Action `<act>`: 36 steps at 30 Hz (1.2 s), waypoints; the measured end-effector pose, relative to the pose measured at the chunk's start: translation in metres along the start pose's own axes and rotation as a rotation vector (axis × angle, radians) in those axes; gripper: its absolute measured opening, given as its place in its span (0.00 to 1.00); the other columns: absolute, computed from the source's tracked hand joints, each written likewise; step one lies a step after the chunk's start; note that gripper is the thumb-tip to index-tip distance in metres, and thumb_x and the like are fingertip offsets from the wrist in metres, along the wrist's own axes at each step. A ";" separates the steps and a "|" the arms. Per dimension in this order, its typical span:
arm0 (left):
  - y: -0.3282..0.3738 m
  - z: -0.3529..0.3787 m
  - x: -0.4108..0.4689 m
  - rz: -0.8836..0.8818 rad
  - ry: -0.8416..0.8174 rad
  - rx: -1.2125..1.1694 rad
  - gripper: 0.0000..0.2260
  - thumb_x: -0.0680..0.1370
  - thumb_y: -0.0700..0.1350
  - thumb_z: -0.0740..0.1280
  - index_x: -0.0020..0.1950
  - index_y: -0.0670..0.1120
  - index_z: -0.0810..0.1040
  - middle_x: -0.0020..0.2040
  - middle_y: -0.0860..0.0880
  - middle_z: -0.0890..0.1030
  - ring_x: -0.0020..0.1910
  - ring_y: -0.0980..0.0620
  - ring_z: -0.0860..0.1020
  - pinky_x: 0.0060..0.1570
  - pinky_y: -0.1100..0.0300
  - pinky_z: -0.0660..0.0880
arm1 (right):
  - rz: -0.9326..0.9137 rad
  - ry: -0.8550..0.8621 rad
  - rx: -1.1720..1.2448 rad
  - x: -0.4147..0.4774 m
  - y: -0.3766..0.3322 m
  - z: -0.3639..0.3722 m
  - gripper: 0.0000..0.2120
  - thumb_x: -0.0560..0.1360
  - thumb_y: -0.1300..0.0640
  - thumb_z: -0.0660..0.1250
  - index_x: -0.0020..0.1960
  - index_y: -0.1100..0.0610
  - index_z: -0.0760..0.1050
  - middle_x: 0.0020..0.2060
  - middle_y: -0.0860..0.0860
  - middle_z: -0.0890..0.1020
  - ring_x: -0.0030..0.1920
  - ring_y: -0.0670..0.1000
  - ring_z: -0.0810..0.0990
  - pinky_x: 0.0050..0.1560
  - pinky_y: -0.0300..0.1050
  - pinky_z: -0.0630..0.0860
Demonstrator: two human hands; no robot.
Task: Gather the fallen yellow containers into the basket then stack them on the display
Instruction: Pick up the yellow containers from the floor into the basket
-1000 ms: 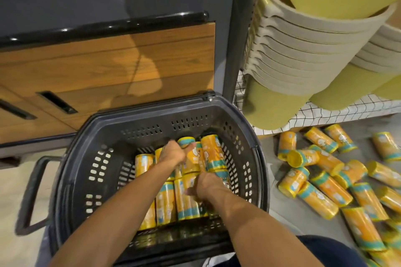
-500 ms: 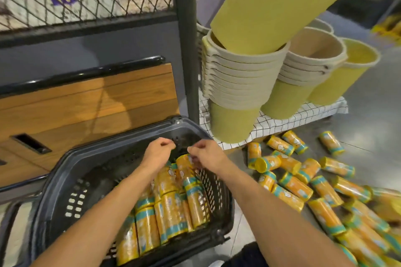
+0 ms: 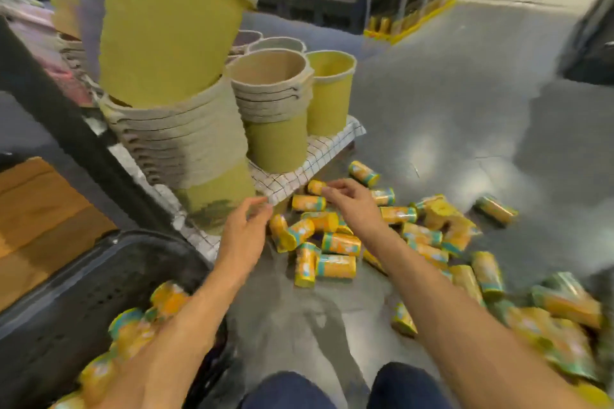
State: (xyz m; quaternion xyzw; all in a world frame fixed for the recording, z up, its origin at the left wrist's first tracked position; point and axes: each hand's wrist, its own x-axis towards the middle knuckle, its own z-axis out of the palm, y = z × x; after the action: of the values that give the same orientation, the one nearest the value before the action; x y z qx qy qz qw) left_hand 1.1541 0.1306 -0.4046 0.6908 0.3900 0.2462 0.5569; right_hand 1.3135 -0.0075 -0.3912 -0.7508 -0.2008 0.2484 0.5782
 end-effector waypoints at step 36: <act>-0.292 0.403 -0.028 -0.100 -0.774 0.815 0.38 0.72 0.69 0.73 0.68 0.41 0.72 0.64 0.41 0.80 0.59 0.39 0.80 0.55 0.46 0.78 | 1.130 0.870 -0.190 -0.200 0.463 -0.156 0.41 0.69 0.39 0.79 0.68 0.63 0.65 0.63 0.61 0.76 0.59 0.63 0.78 0.51 0.52 0.73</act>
State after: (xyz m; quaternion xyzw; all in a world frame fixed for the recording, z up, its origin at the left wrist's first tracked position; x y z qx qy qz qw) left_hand 1.3726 -0.1022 -0.7870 0.8706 0.2533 -0.2225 0.3584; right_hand 1.2557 -0.3608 -0.7783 -0.8181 0.4459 0.1695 0.3210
